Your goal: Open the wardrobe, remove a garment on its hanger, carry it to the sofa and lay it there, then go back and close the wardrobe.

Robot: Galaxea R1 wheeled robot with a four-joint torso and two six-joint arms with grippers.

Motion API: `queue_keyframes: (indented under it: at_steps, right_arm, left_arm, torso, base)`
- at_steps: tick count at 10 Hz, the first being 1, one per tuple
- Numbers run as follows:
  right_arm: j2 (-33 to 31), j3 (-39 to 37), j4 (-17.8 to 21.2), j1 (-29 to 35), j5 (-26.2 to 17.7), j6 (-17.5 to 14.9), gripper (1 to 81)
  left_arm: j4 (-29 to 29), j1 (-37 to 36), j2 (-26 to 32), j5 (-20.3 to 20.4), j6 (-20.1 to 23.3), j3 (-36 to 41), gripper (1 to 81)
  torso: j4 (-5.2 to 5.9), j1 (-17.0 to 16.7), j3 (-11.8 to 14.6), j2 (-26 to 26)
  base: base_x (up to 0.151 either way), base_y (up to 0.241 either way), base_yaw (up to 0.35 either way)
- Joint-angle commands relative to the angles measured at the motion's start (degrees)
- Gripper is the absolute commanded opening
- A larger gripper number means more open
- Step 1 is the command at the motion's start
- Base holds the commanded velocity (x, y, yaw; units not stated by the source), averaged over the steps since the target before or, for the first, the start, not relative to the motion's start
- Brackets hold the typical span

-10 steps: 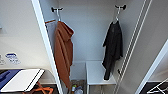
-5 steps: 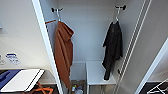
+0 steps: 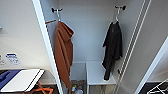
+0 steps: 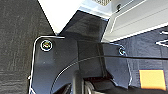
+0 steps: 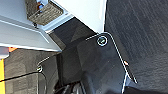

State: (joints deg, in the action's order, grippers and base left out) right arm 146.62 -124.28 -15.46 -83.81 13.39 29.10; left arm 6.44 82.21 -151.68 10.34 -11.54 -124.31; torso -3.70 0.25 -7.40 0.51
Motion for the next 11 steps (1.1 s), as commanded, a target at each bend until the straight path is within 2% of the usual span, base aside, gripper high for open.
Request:
queue_keyframes:
  at_steps: [1, 2, 4, 6, 8, 11]
  right_arm:
    - [6.35, -7.45, -2.30, -0.01, -6.18, -0.10, 81.1]
    - [8.87, -9.62, -3.86, -0.27, -6.70, -0.01, 81.1]
    - [13.54, -15.79, -4.41, -0.62, -7.94, -0.10, 81.1]
    - [16.36, -18.78, -5.81, -1.15, -7.94, -0.10, 81.1]
    - [16.81, -18.79, -5.90, -1.23, -7.94, -0.18, 81.1]
    - [16.89, -18.35, -5.90, -1.32, -7.76, -0.10, 81.1]
  left_arm:
    - [1.56, -0.70, -4.69, -5.77, -0.06, -6.56, 81.1]
    - [1.56, -0.43, -5.66, -6.03, 0.03, -7.96, 81.1]
    - [1.56, 0.01, -6.54, -6.03, 0.12, -9.02, 81.1]
    - [1.56, 0.01, -6.80, -6.03, 0.20, -8.94, 81.1]
    - [1.56, 0.01, -7.07, -6.03, 0.21, -9.02, 81.1]
    - [1.56, -0.16, -7.50, -5.50, 0.21, -8.76, 81.1]
  torso:
    - [0.00, 0.00, 0.00, 0.00]
    - [0.00, -0.02, 0.00, 0.02]
    - [0.00, -0.02, 0.02, 0.02]
    - [0.00, -0.02, 0.05, 0.02]
    - [0.00, 0.00, 0.05, 0.02]
    - [0.00, -0.22, 0.11, 0.15]
  base:
    - [0.000, 0.000, 0.000]
    - [0.000, 0.000, 0.000]
    - [0.000, 0.000, 0.000]
    - [-0.064, 0.000, 0.000]
    - [-0.073, 0.000, 0.000]
    - [0.000, 0.000, 0.000]
